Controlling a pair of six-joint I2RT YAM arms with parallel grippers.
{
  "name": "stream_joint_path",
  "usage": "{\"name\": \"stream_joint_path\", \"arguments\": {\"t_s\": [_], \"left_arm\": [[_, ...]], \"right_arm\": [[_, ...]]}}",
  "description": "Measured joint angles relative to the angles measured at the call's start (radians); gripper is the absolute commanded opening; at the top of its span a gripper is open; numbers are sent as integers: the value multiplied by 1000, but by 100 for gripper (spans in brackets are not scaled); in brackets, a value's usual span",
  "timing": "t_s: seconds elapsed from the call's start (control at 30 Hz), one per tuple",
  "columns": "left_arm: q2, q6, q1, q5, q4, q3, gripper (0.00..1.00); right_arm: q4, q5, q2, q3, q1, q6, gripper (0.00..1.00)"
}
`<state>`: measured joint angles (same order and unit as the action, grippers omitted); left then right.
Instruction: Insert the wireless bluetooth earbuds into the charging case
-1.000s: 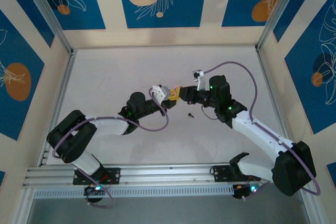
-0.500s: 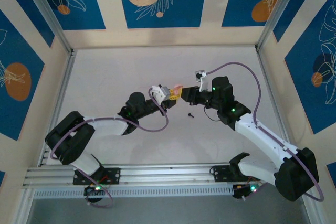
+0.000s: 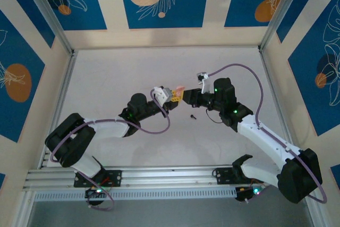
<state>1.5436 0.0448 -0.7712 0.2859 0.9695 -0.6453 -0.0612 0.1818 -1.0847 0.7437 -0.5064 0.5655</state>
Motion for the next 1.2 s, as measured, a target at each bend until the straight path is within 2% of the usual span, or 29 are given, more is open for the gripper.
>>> {"name": "stream_joint_path", "arguments": {"t_s": [0.9,1.2], "left_arm": [[-44,19,-4,-26,-4,11,13],[-52,19,-5,-27,-3,20,13]], "right_arm": [[56,14,28,20,3,-15,62],[95,80,74,98,34,-27,65]]}}
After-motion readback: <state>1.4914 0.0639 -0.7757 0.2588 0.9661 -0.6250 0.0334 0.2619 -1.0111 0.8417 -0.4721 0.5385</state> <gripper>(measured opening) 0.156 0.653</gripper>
